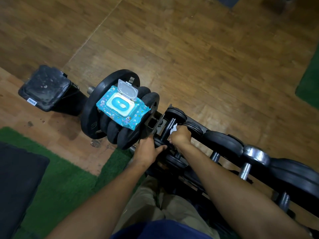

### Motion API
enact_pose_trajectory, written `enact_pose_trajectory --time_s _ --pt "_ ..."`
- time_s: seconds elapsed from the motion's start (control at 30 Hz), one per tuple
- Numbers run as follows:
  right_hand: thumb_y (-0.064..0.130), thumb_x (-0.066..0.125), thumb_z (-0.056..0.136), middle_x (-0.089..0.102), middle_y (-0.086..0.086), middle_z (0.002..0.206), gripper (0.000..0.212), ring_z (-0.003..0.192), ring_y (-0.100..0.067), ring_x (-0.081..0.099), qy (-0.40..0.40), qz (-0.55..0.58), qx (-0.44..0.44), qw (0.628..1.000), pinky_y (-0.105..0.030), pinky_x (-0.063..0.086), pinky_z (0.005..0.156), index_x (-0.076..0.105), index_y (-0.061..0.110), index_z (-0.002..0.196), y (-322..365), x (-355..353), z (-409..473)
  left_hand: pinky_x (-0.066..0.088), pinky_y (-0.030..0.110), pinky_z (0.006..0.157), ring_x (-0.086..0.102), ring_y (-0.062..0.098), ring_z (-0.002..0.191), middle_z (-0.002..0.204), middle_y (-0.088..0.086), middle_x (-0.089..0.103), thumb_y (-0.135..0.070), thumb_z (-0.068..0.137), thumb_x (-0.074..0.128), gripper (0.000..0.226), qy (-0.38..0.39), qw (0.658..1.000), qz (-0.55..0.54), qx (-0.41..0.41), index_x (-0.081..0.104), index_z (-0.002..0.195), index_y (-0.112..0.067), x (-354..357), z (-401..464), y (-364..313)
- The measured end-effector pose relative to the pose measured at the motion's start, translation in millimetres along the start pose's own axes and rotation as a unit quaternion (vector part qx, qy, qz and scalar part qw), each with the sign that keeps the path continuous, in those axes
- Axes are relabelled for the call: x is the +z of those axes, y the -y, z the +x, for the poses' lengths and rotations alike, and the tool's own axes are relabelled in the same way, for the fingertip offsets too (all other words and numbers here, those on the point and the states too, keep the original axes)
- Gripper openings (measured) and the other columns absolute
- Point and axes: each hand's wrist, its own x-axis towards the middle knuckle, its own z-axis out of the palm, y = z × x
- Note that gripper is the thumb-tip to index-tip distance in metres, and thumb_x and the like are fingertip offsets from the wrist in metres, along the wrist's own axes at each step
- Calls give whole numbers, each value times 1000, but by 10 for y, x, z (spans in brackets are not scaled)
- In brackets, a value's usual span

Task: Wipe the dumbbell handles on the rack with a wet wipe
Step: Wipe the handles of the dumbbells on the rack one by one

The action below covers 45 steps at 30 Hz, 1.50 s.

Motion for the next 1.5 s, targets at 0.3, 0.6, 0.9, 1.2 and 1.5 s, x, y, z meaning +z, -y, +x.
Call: enact_pose_trajectory --time_s 0.3,0.6,0.9,1.2,1.5 --pt "-1 45 100 60 -3 88 54 67 -17 57 69 166 31 983 -32 49 61 36 8 153 -123 -10 -27 55 38 92 63 35 115 120 12 70 -55 79 80 69 4 999 -37 4 57 133 -19 5 -14 15" --pt "-3 42 97 68 -17 94 47 56 -16 56 78 197 58 976 -25 47 45 50 6 142 -132 31 3 54 30 90 68 24 109 106 3 77 -47 77 85 52 21 997 -74 -2 72 119 -20 -95 35 42" --pt "-3 49 97 67 -11 87 27 58 -16 60 94 167 40 981 -27 48 49 58 12 117 -210 0 -56 55 32 89 69 23 107 105 1 77 -54 76 84 55 24 998 -56 20 71 120 -22 -128 63 64" --pt "9 58 91 74 10 72 31 63 -12 74 11 33 10 999 -42 62 76 74 24 113 -267 -66 -12 55 35 91 68 23 108 105 0 76 -54 77 83 54 31 997 -65 14 71 118 -21 -100 59 79" --pt "4 66 87 73 -14 93 10 89 -33 72 -16 125 46 991 -48 61 82 74 8 90 -85 -21 57 55 34 90 69 25 107 105 1 77 -55 76 82 54 18 998 -57 10 71 117 -22 -84 41 81"
